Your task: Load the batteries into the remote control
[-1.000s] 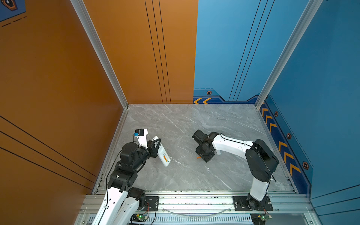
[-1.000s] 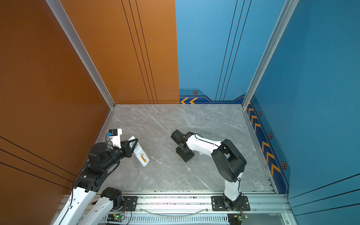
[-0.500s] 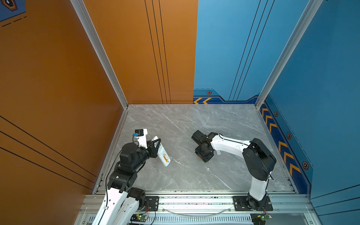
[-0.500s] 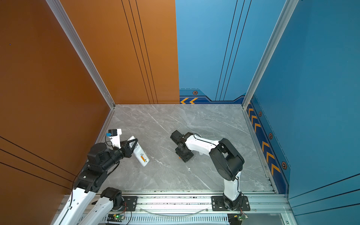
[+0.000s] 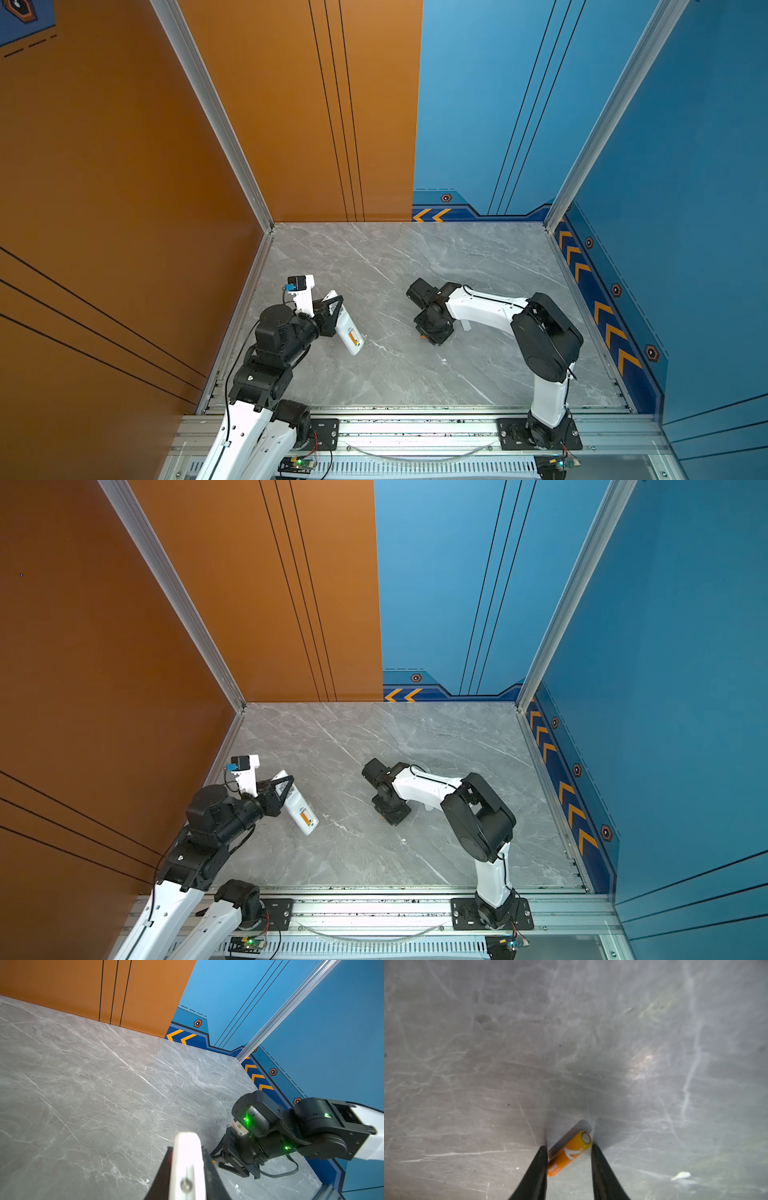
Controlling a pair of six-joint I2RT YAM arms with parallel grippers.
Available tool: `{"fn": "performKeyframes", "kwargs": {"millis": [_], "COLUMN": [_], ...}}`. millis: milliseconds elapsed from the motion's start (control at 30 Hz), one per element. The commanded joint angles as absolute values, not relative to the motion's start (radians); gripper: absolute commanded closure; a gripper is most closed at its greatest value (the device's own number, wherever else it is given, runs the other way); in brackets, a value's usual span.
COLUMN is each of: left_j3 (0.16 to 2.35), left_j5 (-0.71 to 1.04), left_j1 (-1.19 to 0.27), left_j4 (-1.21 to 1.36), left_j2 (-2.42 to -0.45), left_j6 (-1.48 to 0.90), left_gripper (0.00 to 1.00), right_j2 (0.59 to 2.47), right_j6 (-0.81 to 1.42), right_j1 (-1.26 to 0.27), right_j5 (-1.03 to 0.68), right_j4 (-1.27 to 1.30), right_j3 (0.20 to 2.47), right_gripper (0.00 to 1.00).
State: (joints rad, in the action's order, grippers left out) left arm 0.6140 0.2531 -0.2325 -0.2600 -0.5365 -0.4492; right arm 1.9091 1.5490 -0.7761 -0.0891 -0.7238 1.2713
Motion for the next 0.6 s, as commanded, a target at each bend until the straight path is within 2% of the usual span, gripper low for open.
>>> {"fn": "performKeyframes", "kwargs": {"millis": [0,333,567], "left_j3": [0.620,0.618,0.619], "left_j5": [0.246,0.257,0.281], "left_j1": [-0.235,-0.223,-0.214], "left_j4": [-0.240,-0.235,-0.226], "left_j2": [-0.529,-0.536,-0.564], "left_j6": [-0.449,-0.455,-0.458], "left_gripper": [1.00,1.00,1.00], "right_j2": [1.946,1.996,1.971], "right_j6": [1.505,1.366,1.129], "right_j1": [-0.777,-0.795,-0.779], "right_j5": [-0.105,-0.124,-0.016], "right_j4": [-0.760,-0.843,-0.911], "right_j3": [1.264,1.272,1.255], "right_gripper": [0.71,0.84,0.90]}}
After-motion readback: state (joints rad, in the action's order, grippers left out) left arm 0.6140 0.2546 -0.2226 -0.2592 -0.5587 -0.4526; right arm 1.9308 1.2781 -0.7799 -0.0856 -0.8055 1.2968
